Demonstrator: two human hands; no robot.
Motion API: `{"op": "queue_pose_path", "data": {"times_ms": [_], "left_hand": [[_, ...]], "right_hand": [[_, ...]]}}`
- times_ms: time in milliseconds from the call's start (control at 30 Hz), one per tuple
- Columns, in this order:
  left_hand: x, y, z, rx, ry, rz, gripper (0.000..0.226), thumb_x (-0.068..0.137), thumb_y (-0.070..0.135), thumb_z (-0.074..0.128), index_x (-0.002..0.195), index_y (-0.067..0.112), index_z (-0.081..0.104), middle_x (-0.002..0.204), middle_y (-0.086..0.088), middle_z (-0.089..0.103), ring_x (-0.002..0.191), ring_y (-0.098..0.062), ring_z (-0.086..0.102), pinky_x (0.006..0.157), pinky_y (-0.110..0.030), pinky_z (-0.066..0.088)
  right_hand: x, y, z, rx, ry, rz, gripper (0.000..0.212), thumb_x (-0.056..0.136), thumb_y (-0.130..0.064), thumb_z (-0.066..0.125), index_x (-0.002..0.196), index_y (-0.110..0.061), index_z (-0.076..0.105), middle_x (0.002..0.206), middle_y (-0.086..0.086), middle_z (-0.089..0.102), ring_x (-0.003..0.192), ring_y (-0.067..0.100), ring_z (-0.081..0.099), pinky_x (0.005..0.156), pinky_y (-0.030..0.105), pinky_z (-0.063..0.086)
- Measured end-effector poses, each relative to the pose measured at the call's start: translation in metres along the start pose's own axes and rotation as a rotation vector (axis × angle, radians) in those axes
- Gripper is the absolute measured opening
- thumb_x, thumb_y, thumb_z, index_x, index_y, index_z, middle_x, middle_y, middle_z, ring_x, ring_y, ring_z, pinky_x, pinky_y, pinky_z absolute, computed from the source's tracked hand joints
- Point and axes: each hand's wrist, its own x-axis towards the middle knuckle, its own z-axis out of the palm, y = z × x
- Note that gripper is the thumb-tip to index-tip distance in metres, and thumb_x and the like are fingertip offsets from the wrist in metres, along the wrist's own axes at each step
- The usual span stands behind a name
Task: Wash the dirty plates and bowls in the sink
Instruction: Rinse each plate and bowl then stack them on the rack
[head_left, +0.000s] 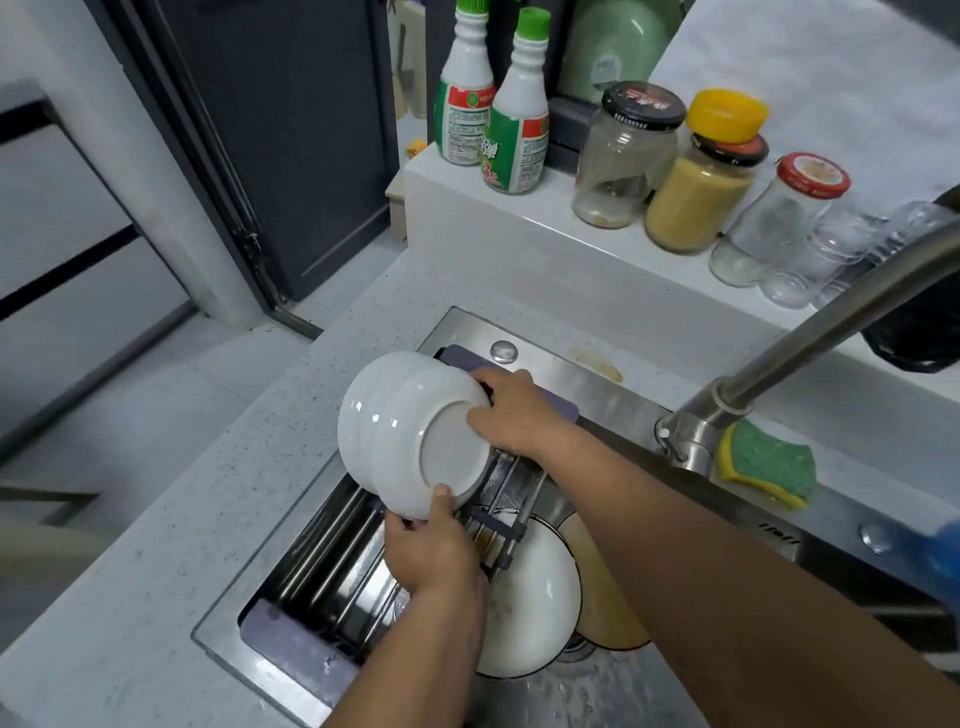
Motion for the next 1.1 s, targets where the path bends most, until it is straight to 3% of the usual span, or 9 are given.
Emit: {"op": "queue_pose_path", "data": {"times_ms": [233,400,467,533,567,667,800,933,1100], "left_hand": [[0.002,-0.002,0.011,0.052,0.039,-0.058,0.027,0.087,0.014,0.079,0.111,0.013,0.068,0.087,0.007,0.066,0.096,-0.025,0.067,0.088,-0.031,0.048],[0.006,-0.002,0.013,0.031,0.016,-0.179,0.041,0.080,0.016,0.085,0.116,0.010,0.066,0.104,-0.006,0.073,0.097,-0.031,0.072,0.093,-0.044,0.059],[0.006,0.003,0.015,-0.019,-0.002,-0.272,0.044,0.080,0.012,0.084,0.118,0.003,0.064,0.108,-0.011,0.073,0.089,-0.029,0.072,0.072,-0.033,0.064],[0.004,0.008,0.017,-0.041,-0.026,-0.390,0.032,0.088,0.001,0.074,0.117,-0.004,0.062,0.107,-0.015,0.070,0.078,-0.022,0.066,0.045,-0.018,0.055],[0.003,0.012,0.018,-0.032,-0.039,-0.429,0.030,0.090,-0.003,0.068,0.119,-0.006,0.061,0.113,-0.018,0.068,0.078,-0.020,0.064,0.043,-0.016,0.053],[-0.006,0.017,0.021,0.033,-0.075,-0.444,0.035,0.091,-0.002,0.062,0.126,-0.005,0.058,0.129,-0.021,0.062,0.080,-0.020,0.062,0.044,-0.016,0.053],[-0.031,0.021,0.030,-0.054,-0.171,-0.465,0.009,0.092,-0.005,0.056,0.100,-0.001,0.058,0.095,-0.015,0.060,0.067,-0.016,0.054,0.040,-0.013,0.049],[-0.058,0.013,0.043,-0.056,-0.325,-0.477,0.015,0.094,-0.008,0.051,0.085,0.003,0.055,0.078,-0.009,0.050,0.065,-0.013,0.050,0.049,-0.013,0.051],[-0.069,-0.008,0.044,-0.036,-0.424,-0.478,0.022,0.093,-0.012,0.052,0.078,0.003,0.054,0.077,-0.011,0.050,0.072,-0.015,0.054,0.064,-0.019,0.059]], "right_hand": [[0.012,-0.004,0.009,-0.187,0.007,-0.031,0.062,0.095,-0.030,0.050,0.153,-0.039,0.032,0.144,0.011,0.038,0.127,0.037,0.050,0.104,0.046,0.046],[0.003,0.006,0.018,-0.110,0.086,-0.037,0.066,0.098,-0.022,0.047,0.159,-0.032,0.023,0.149,0.013,0.034,0.128,0.036,0.050,0.103,0.047,0.048],[-0.005,0.015,0.021,-0.021,0.122,-0.037,0.066,0.097,-0.021,0.050,0.158,-0.031,0.026,0.144,0.011,0.039,0.124,0.034,0.052,0.104,0.048,0.047],[-0.015,0.027,0.021,0.090,0.181,-0.035,0.063,0.096,-0.019,0.051,0.155,-0.029,0.034,0.139,0.009,0.044,0.121,0.030,0.055,0.104,0.047,0.047],[-0.021,0.032,0.021,0.153,0.221,-0.033,0.059,0.096,-0.017,0.051,0.153,-0.027,0.039,0.136,0.008,0.047,0.117,0.027,0.057,0.104,0.046,0.048],[-0.041,0.053,0.014,0.289,0.329,-0.009,0.046,0.096,-0.012,0.049,0.140,-0.023,0.057,0.117,0.002,0.055,0.096,0.018,0.061,0.093,0.036,0.053],[-0.063,0.085,0.005,0.471,0.377,0.068,0.032,0.097,-0.014,0.053,0.126,-0.021,0.065,0.093,-0.006,0.066,0.072,0.008,0.060,0.068,0.025,0.052],[-0.086,0.111,-0.010,0.553,0.396,0.100,0.020,0.100,-0.018,0.060,0.118,-0.018,0.070,0.097,-0.006,0.072,0.077,0.003,0.067,0.078,0.033,0.058],[-0.115,0.131,-0.011,0.616,0.380,0.094,0.012,0.098,-0.015,0.063,0.102,-0.011,0.073,0.077,-0.004,0.070,0.066,0.002,0.061,0.069,0.023,0.053]]}}
